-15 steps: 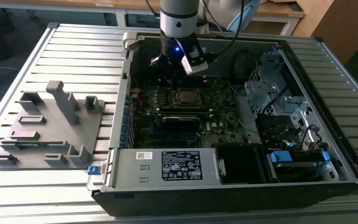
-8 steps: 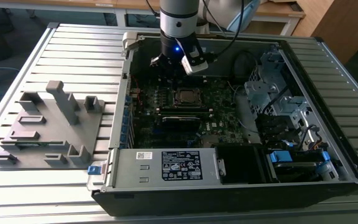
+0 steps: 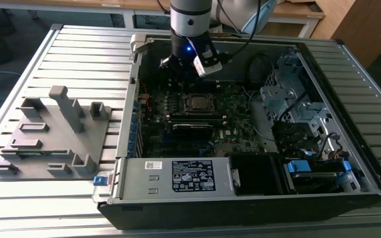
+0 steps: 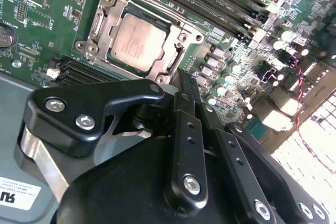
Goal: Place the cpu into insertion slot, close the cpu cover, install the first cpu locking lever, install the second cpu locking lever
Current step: 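Install the first cpu locking lever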
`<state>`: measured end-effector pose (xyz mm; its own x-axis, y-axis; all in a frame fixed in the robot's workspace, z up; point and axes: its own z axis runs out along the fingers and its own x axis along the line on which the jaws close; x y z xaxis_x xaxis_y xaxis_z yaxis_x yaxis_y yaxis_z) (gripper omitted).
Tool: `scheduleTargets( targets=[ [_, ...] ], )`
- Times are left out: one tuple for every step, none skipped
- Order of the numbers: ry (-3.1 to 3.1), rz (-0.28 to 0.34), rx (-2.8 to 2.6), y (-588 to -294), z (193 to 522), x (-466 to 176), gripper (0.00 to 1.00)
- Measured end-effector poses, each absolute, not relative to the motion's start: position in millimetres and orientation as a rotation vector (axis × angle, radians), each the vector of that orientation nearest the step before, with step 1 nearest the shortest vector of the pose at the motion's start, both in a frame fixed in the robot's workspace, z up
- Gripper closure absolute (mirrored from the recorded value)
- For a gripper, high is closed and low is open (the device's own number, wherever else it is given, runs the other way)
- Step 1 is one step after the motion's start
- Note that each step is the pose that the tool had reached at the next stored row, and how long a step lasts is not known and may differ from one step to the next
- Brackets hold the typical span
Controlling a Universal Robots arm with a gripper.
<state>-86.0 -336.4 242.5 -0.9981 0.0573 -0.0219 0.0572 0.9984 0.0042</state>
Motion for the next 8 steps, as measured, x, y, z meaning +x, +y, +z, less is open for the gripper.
scheduleTargets(
  targets=[
    [3.118,0.006,0.089,-336.4,243.3,-86.0,0.90],
    [3.118,0.006,0.089,-336.4,244.0,-86.0,0.90],
    [3.118,0.006,0.089,-336.4,244.4,-86.0,0.90],
    [3.118,0.006,0.089,-336.4,244.5,-86.0,0.90],
    [3.118,0.006,0.089,-336.4,244.5,-86.0,0.90],
    [3.118,0.006,0.089,-336.4,244.5,-86.0,0.90],
    [3.118,0.006,0.089,-336.4,244.7,-86.0,0.90],
    [3.118,0.006,0.089,-336.4,244.7,-86.0,0.90]
  ],
)
